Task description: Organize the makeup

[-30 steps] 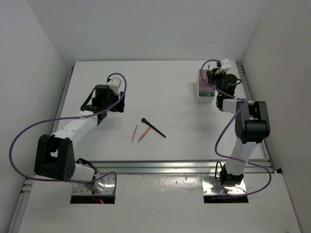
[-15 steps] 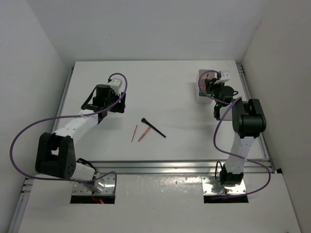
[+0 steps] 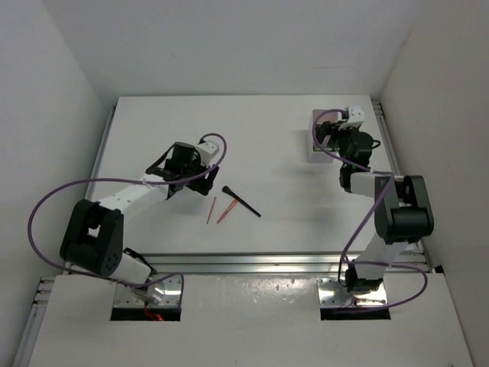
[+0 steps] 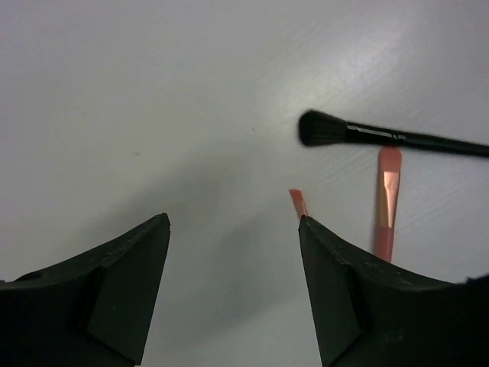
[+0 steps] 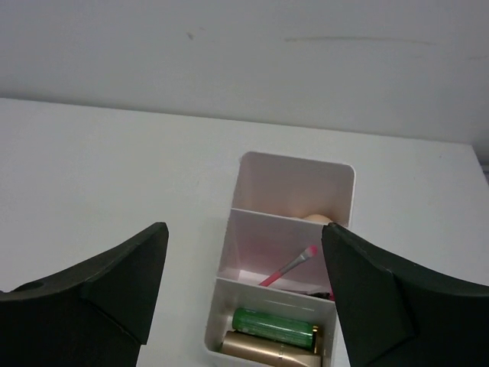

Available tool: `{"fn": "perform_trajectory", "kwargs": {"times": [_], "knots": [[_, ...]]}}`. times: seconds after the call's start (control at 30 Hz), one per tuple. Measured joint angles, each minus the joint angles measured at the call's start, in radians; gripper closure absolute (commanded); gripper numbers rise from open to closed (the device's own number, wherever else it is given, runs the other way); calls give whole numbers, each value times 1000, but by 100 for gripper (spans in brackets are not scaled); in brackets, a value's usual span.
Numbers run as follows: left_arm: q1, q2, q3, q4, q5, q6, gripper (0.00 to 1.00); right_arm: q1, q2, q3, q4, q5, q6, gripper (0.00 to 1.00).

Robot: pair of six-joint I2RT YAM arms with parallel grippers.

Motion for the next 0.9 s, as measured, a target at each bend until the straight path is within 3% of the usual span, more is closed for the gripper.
{"fn": "perform_trajectory", "kwargs": {"times": [0.17,0.37,0.47,0.63,0.73,0.9], "knots": [[-76,70,-27,-69,-11,10,25,88,-209,-6,-251,41,-90,18],[-180,138,-46,-103,-74,-35,29,142,-415,-153,-403,77,-130,18],[-208,179,-40,-97,-117,-67,38,144,-500,-234,-487,100,-138,18],[-221,197,-31,-59,-192,-102,64,143,-667,-331,-609,148,-156,18],[-222,201,-31,-55,-207,-110,70,142,-753,-352,-657,174,-174,18],[-227,211,-15,-74,-195,-122,70,141,-815,-353,-703,196,-220,17]]}}
